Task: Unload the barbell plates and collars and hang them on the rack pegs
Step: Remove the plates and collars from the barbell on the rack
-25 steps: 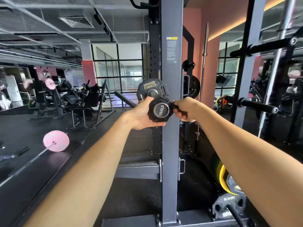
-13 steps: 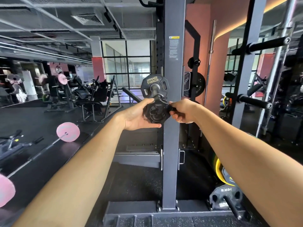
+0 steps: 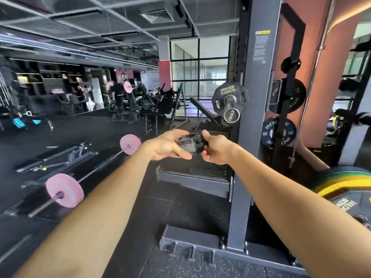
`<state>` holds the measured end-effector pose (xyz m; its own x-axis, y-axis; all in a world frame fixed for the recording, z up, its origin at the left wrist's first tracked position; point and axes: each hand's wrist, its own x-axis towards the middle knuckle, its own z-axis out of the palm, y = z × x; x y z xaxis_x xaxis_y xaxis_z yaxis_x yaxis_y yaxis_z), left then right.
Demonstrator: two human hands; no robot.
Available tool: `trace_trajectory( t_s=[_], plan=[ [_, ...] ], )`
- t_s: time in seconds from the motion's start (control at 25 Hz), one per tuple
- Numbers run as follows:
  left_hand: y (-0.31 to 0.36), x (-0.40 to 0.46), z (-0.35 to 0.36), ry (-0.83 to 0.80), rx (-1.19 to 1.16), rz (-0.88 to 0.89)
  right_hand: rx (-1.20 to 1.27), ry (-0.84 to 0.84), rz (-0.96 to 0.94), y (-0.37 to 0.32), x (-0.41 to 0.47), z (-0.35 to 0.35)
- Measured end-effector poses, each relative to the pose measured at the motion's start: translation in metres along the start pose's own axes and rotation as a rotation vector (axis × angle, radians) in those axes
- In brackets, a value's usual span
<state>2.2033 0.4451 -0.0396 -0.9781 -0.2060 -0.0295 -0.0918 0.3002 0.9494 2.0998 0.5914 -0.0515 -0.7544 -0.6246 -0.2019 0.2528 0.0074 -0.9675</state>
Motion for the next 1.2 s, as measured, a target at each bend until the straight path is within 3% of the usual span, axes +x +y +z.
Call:
trace_trajectory(
  t_s=[0.24,0.48,0.8,1.2],
  plan=[
    [-0.033,0.037,-0.045,0.209,0.238,0.134,0.045,0.051,-0.093,0.017,0.079,0.036],
    [-0.082,0.103,-0.125,0.278,0.405,0.084,0.042,0.079,-0.109,0.031,0.176,0.091],
    [-0.166,0.207,-0.195,0.222,0.471,0.056,-0.026,0.13,-0.032,0.053,0.304,0.11],
    [-0.289,0.402,-0.211,0.198,0.389,-0.099,-0.155,0.251,0.157,0.113,0.515,0.068]
  ],
)
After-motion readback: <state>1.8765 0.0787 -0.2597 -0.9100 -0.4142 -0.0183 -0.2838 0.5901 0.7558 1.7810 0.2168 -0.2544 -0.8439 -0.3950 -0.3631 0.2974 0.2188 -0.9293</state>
